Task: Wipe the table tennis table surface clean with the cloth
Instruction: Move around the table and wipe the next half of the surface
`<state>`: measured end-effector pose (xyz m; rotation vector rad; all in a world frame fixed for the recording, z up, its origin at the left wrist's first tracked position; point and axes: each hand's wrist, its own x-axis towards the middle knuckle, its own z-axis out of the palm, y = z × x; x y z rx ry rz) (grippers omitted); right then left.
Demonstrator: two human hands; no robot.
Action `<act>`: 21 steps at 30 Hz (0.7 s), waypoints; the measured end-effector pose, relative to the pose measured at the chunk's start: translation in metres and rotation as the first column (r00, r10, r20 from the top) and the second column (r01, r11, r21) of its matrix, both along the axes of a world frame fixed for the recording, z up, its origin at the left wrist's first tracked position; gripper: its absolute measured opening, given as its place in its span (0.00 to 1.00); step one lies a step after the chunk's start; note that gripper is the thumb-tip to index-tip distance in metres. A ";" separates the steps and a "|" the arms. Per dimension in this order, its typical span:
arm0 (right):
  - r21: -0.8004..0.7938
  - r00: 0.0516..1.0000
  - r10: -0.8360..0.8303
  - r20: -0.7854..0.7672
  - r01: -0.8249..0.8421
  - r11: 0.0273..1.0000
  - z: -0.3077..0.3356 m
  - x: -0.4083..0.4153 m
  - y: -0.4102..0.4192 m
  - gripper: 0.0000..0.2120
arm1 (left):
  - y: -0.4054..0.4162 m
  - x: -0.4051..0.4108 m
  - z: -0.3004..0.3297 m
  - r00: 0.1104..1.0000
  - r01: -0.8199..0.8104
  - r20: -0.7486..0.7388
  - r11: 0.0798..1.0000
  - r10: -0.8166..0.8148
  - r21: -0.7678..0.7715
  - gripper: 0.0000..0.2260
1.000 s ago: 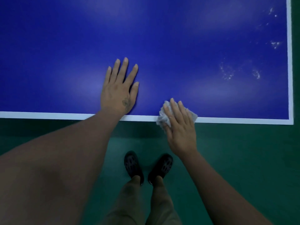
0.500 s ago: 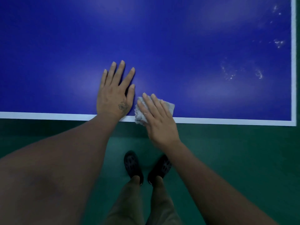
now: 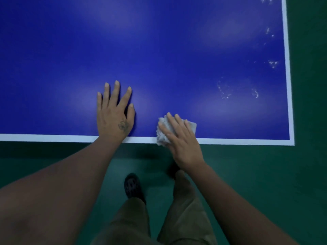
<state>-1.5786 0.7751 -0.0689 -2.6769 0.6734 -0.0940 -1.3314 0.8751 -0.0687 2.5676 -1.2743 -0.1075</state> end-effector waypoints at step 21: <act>-0.116 0.966 0.257 0.002 -0.255 0.960 -0.013 0.194 -0.409 0.27 | -0.338 0.006 -0.008 0.943 -0.333 0.015 0.940 0.332 0.070 0.27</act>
